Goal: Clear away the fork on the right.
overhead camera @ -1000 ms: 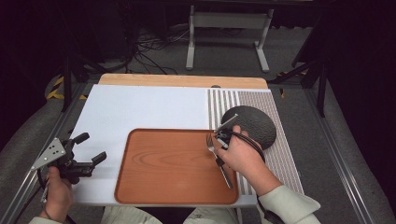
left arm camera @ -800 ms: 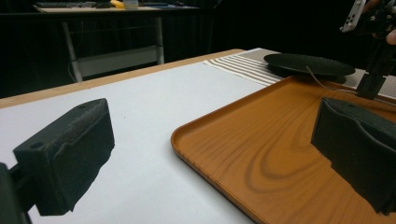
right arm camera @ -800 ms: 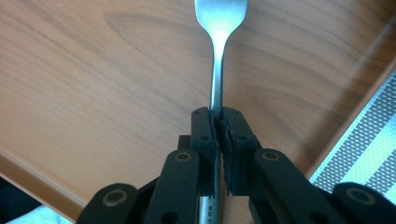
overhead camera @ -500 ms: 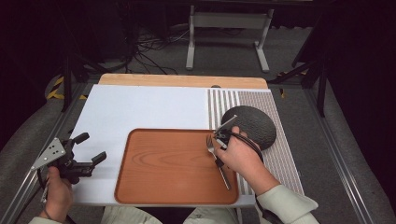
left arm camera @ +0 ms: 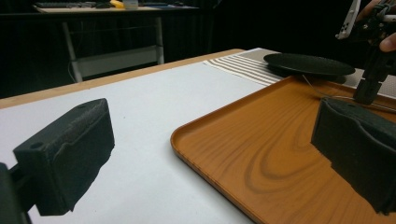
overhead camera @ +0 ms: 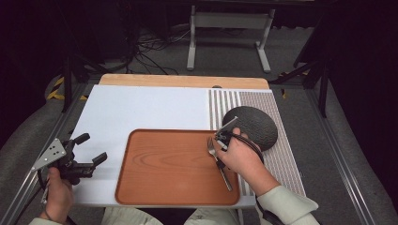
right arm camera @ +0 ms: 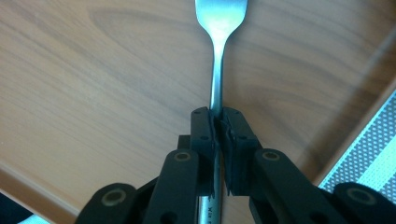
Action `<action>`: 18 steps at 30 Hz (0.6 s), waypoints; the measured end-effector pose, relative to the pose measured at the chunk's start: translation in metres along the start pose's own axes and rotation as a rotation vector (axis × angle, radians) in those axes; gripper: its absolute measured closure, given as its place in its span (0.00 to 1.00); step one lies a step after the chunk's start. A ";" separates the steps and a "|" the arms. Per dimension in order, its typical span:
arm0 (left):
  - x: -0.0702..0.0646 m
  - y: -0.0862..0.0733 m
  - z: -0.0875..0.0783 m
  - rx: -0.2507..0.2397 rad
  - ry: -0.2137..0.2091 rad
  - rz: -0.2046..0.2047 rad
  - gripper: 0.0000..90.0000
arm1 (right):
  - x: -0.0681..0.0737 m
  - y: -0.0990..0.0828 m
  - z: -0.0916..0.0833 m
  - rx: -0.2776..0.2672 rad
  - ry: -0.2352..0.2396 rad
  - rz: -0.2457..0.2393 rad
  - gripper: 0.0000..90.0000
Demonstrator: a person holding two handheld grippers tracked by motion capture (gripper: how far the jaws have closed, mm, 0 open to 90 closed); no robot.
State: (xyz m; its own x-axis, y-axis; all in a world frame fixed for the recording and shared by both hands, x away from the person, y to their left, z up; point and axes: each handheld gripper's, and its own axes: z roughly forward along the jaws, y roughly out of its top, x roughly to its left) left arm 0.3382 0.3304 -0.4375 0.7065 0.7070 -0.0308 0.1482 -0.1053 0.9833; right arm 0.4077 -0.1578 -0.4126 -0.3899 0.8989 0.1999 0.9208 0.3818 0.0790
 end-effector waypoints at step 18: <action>0.000 0.000 0.001 -0.002 0.000 -0.001 0.00 | 0.003 -0.001 -0.018 -0.271 0.025 -0.240 0.31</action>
State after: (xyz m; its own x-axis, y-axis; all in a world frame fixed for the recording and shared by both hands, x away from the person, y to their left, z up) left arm 0.3383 0.3297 -0.4378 0.7060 0.7075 -0.0317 0.1478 -0.1034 0.9836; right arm 0.4057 -0.1596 -0.3940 -0.5980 0.7836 0.1681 0.7724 0.5075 0.3820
